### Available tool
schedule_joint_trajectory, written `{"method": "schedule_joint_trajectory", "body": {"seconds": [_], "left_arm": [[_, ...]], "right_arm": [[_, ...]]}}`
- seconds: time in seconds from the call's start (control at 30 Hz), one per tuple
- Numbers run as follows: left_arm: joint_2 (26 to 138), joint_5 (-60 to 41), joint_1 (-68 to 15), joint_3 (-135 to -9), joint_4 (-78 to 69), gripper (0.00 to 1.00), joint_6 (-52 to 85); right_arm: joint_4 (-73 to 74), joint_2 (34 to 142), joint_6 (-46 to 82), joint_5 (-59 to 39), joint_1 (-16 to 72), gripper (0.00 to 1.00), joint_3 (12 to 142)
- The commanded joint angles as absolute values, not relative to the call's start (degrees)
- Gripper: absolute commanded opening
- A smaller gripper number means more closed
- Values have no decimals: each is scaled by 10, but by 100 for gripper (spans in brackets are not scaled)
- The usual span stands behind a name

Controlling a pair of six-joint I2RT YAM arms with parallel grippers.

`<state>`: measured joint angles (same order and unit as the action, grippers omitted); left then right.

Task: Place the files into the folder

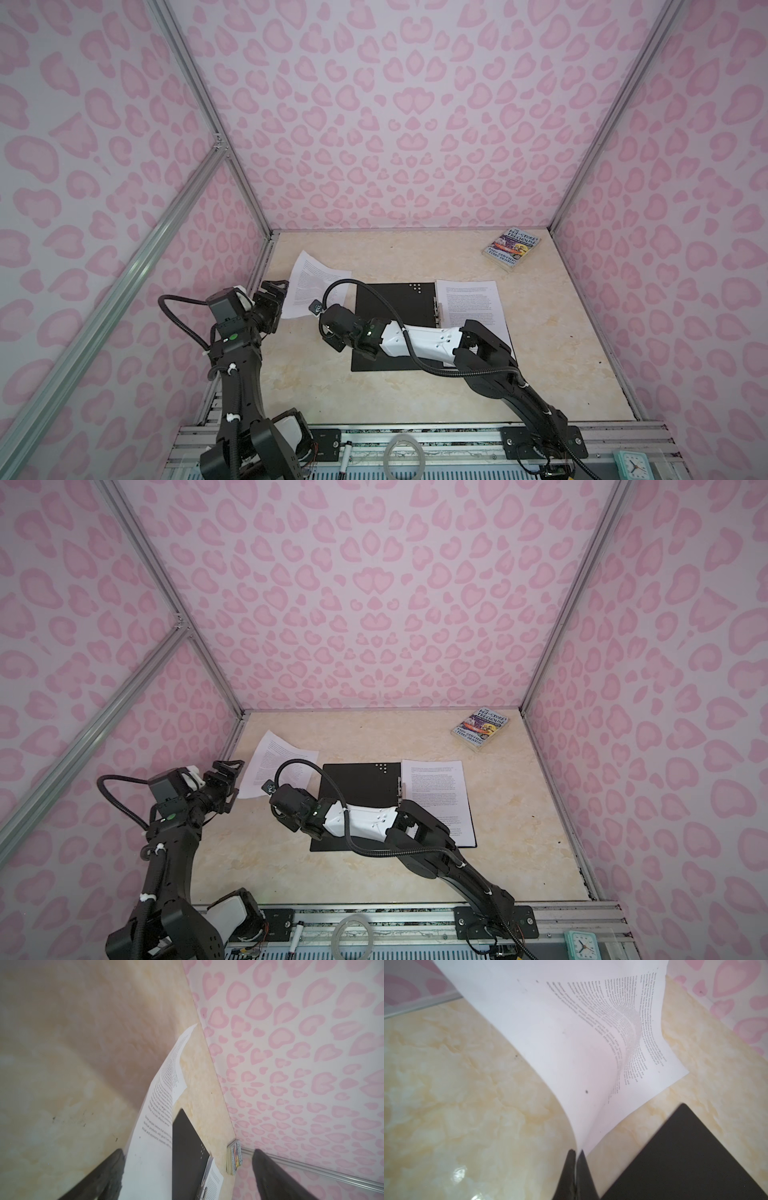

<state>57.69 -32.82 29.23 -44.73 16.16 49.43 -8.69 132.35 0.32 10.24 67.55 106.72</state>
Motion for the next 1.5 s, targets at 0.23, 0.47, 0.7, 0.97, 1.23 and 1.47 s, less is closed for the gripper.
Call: {"method": "schedule_joint_trajectory", "body": {"seconds": [0.23, 0.47, 0.7, 0.97, 1.23, 1.47], "left_arm": [[501, -339, 316, -565, 352, 97, 427], [511, -488, 316, -571, 307, 97, 431], [491, -505, 301, -556, 277, 97, 441], [497, -496, 199, -495, 218, 97, 465], [572, -432, 9, -389, 77, 97, 568], [705, -380, -120, -359, -15, 97, 664]], "right_arm": [[-149, 1279, -82, 148, 680, 0, 1113], [-141, 1188, -129, 251, 653, 0, 1022], [-116, 1077, -125, 314, 607, 0, 883], [-72, 927, -102, 359, 552, 0, 707], [-28, 805, -29, 330, 541, 0, 522], [-19, 785, 3, 295, 558, 0, 459]]}}
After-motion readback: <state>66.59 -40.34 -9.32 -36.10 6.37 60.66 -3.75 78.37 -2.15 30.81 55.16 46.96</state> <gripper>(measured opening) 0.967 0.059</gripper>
